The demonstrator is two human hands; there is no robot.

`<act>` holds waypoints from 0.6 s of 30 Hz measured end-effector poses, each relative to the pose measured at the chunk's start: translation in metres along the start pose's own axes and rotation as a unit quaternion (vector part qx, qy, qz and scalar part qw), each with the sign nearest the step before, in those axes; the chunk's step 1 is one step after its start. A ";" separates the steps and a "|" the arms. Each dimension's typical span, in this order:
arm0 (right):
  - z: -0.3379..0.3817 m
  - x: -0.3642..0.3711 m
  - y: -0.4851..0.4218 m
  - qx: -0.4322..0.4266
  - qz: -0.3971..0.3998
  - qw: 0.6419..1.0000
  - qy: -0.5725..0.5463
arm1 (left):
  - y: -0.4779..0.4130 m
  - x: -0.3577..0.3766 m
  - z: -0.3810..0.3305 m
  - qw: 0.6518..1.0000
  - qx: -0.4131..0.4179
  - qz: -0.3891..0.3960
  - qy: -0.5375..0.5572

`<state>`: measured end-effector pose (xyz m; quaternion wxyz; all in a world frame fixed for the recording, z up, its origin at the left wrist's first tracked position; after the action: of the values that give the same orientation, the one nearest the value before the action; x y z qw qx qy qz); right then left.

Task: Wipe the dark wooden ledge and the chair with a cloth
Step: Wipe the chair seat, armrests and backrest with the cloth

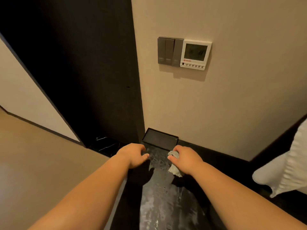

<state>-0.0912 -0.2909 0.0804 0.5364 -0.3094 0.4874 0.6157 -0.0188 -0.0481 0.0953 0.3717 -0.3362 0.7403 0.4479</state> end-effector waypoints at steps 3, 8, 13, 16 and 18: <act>0.012 0.008 -0.026 0.025 0.011 0.999 -0.018 | -0.030 -0.008 0.015 1.000 0.017 0.025 -0.006; 0.023 0.021 -0.055 0.056 0.024 0.997 -0.038 | -0.067 -0.004 0.024 0.996 0.054 0.067 -0.039; 0.020 0.019 -0.086 0.077 0.006 0.996 -0.038 | -0.099 -0.005 0.016 0.993 0.083 0.068 -0.048; 0.016 0.016 -0.111 0.085 0.001 0.996 -0.038 | -0.117 -0.008 0.012 0.991 0.098 0.071 -0.055; 0.013 0.015 -0.127 0.091 0.003 0.995 -0.048 | -0.130 -0.011 0.010 0.990 0.107 0.072 -0.054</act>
<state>0.0297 -0.2797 0.0375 0.5831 -0.2279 0.5159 0.5847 0.0968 -0.0855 0.0477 0.4116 -0.2156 0.7854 0.4090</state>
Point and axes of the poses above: each hand's wrist, its own y-axis away from the middle knuckle, its own x-axis out of the palm, z = x × y, the point moved 3 cm from there along -y, towards the middle knuckle, and after that the axes turned 6 degrees about y, right-handed, at the moved point
